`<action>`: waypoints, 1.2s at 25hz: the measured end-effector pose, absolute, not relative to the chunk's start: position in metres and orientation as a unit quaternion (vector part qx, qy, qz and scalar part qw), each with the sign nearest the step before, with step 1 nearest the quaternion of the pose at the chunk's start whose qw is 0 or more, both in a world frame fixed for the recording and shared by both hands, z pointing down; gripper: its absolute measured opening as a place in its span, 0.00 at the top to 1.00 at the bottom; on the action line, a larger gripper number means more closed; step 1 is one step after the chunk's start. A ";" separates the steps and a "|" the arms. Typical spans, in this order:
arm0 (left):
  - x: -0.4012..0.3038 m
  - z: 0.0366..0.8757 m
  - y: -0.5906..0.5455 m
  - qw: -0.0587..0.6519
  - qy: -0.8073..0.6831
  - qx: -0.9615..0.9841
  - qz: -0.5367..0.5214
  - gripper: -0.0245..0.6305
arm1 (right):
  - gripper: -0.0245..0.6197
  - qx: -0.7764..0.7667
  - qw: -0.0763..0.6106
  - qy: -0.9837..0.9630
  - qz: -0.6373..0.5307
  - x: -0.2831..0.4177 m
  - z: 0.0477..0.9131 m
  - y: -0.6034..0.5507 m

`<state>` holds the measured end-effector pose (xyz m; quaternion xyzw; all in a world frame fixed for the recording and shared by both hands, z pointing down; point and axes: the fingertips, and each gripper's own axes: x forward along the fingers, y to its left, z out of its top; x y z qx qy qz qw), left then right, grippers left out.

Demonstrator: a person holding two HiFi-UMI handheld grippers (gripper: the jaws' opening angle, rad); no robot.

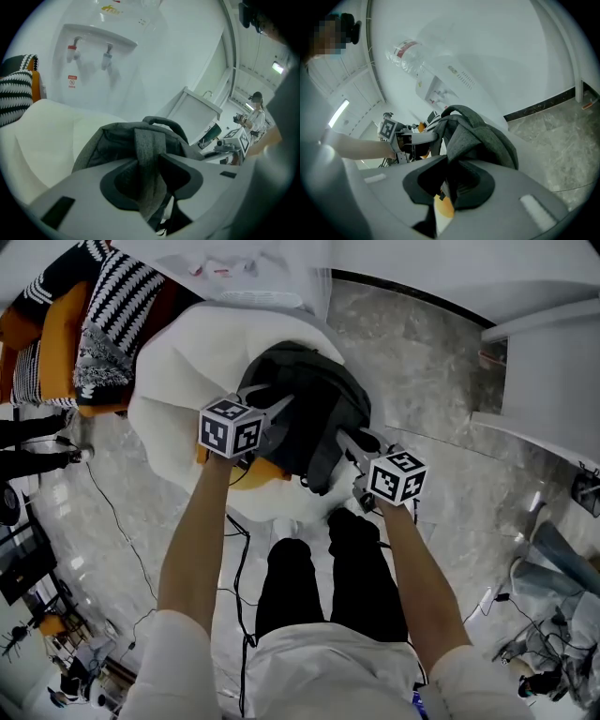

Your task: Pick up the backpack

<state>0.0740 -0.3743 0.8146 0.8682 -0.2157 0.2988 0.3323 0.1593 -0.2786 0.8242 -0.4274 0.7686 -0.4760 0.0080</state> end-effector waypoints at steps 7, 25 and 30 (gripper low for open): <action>0.066 0.805 -0.367 0.331 -0.227 0.864 0.304 0.81 | 0.91 -0.419 0.000 0.776 -0.472 0.154 0.814 -0.272; 0.036 0.763 -0.344 0.308 -0.246 0.860 0.324 0.87 | 0.92 -0.397 -0.016 0.791 -0.465 0.126 0.771 -0.251; 0.026 0.749 -0.340 0.300 -0.247 0.861 0.329 0.87 | 0.92 -0.388 -0.017 0.799 -0.459 0.118 0.757 -0.249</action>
